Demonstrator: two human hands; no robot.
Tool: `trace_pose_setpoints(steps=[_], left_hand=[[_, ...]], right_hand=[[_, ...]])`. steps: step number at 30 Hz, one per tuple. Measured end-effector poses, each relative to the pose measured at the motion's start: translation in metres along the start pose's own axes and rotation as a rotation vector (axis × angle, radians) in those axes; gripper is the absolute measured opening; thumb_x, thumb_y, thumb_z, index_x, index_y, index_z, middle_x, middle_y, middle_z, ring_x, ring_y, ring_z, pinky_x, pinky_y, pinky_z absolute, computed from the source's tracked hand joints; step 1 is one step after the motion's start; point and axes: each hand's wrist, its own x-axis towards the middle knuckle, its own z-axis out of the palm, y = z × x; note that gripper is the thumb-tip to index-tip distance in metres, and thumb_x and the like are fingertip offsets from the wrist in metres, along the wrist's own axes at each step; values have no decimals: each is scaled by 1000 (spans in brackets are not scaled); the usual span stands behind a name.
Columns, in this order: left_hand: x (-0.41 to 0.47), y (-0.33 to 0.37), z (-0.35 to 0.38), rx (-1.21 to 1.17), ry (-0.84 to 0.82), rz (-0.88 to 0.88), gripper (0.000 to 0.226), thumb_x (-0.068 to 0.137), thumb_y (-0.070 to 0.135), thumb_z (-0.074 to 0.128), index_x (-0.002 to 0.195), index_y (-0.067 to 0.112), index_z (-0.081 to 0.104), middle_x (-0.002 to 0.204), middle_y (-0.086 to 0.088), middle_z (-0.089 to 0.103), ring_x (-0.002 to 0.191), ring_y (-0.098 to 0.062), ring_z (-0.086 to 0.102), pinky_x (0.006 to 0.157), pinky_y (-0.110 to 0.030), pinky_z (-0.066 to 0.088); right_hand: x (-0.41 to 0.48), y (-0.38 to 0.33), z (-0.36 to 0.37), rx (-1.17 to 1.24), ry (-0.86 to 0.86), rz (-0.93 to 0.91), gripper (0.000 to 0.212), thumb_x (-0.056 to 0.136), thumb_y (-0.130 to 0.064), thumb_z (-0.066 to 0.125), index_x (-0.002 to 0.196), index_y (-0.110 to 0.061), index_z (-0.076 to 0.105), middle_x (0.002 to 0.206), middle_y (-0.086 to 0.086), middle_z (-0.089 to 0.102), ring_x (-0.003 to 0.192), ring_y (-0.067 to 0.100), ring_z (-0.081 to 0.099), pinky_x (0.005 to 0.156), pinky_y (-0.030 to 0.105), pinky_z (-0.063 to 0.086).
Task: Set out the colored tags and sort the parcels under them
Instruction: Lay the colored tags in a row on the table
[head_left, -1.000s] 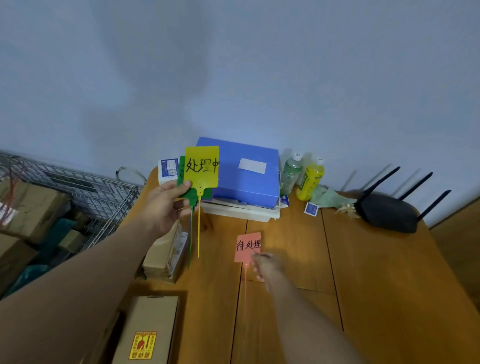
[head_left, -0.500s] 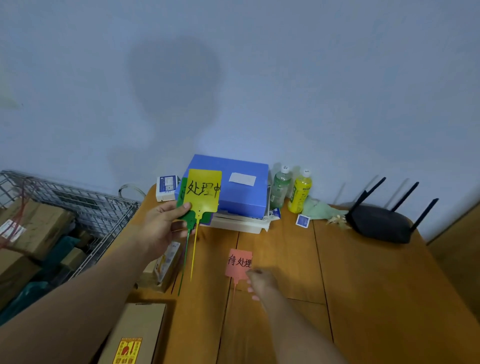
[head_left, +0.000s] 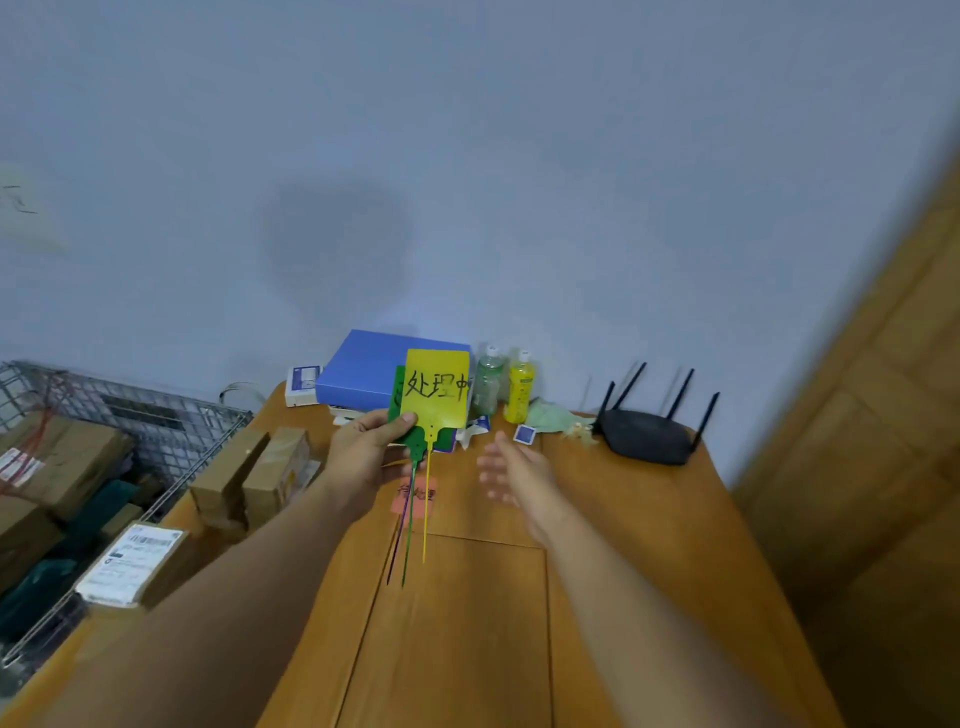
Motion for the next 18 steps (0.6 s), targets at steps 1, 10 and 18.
trace_pose_setpoints(steps=[1, 10, 18], left_hand=[[-10, 0, 15, -1, -9, 1, 17, 92, 13, 73, 106, 3, 71, 86, -19, 72, 57, -27, 68, 46, -27, 55], [-57, 2, 128, 25, -48, 61, 9, 90, 14, 77, 93, 8, 71, 81, -13, 76, 65, -26, 73, 58, -36, 61], [-61, -6, 178, -91, -92, 23, 19, 88, 19, 76, 102, 6, 74, 97, -20, 78, 77, -34, 74, 76, -46, 60]], right_hand=[[-11, -14, -8, 17, -5, -27, 33, 99, -44, 56, 110, -15, 69, 101, 4, 76, 78, 15, 69, 63, 27, 54], [-73, -88, -84, -63, 25, -274, 34, 89, -28, 76, 106, -2, 63, 95, 9, 72, 61, 13, 63, 50, 23, 47], [-67, -104, -144, -21, 89, -313, 11, 91, -17, 74, 86, -11, 66, 81, 7, 69, 57, 12, 65, 46, 21, 45]])
